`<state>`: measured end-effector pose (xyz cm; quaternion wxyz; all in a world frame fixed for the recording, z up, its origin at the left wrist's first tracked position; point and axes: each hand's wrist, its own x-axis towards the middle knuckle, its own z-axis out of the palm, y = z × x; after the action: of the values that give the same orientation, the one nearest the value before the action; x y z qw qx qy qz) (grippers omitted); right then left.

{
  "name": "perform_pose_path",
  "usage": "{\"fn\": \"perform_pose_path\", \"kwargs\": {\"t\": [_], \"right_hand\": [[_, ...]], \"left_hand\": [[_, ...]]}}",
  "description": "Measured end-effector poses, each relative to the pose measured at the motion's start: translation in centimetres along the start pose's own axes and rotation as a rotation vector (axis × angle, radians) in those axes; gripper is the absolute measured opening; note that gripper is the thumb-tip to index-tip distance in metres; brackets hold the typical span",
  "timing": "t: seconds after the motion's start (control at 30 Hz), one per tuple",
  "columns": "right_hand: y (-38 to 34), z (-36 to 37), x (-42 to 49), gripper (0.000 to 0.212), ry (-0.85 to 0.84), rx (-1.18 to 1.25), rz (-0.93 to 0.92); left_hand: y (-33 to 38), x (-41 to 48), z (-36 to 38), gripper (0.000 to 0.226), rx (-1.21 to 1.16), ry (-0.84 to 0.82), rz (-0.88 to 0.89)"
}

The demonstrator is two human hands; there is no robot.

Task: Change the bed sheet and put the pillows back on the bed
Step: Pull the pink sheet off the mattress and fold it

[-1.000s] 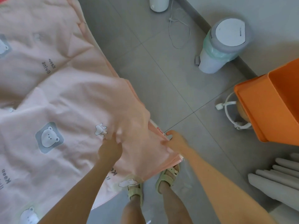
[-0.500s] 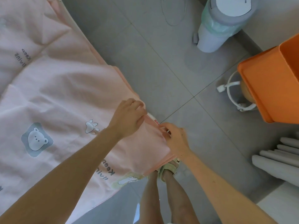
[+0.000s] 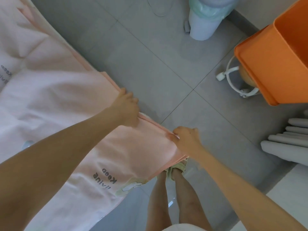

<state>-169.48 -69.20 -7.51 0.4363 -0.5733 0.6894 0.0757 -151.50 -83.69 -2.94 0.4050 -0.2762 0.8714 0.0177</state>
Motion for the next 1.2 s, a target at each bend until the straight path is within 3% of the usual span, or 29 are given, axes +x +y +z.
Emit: {"fn": "perform_pose_path", "kwargs": {"t": [0.1, 0.2, 0.27, 0.33, 0.4, 0.5, 0.83, 0.93, 1.2], "right_hand": [[2.5, -0.3, -2.0, 0.043, -0.027, 0.102, 0.002], [3.1, 0.5, -2.3, 0.040, -0.055, 0.123, 0.068], [2.6, 1.2, -1.2, 0.036, -0.051, -0.013, 0.115], [1.8, 1.5, -0.1, 0.032, -0.006, -0.182, 0.116], [1.0, 0.8, 0.6, 0.027, 0.071, -0.240, 0.107], [-0.8, -1.4, 0.9, 0.022, 0.150, -0.235, 0.051], [-13.1, -13.8, 1.7, 0.021, 0.095, -0.019, -0.242], [-15.0, -17.6, 3.2, 0.031, 0.079, 0.034, -0.301], [-16.4, -28.8, 8.3, 0.027, -0.028, -0.011, -0.478]], "left_hand": [[0.0, 0.4, -0.3, 0.017, -0.095, 0.273, 0.219], [0.9, 1.0, 0.6, 0.007, -0.096, 0.354, 0.280], [1.6, 1.6, 1.2, 0.009, -0.173, 0.425, 0.155], [1.6, 2.1, 1.5, 0.024, -0.310, 0.443, -0.090], [0.9, 1.5, 1.6, 0.031, -0.432, 0.415, -0.329], [-0.4, -0.8, 2.7, 0.025, -0.539, 0.407, -0.517], [-6.4, -9.6, 2.7, 0.025, -0.809, 0.314, -0.844], [-8.2, -9.6, 1.4, 0.026, -0.889, 0.238, -0.912], [-12.7, -7.1, -6.6, 0.030, -1.117, 0.203, -1.147]]}}
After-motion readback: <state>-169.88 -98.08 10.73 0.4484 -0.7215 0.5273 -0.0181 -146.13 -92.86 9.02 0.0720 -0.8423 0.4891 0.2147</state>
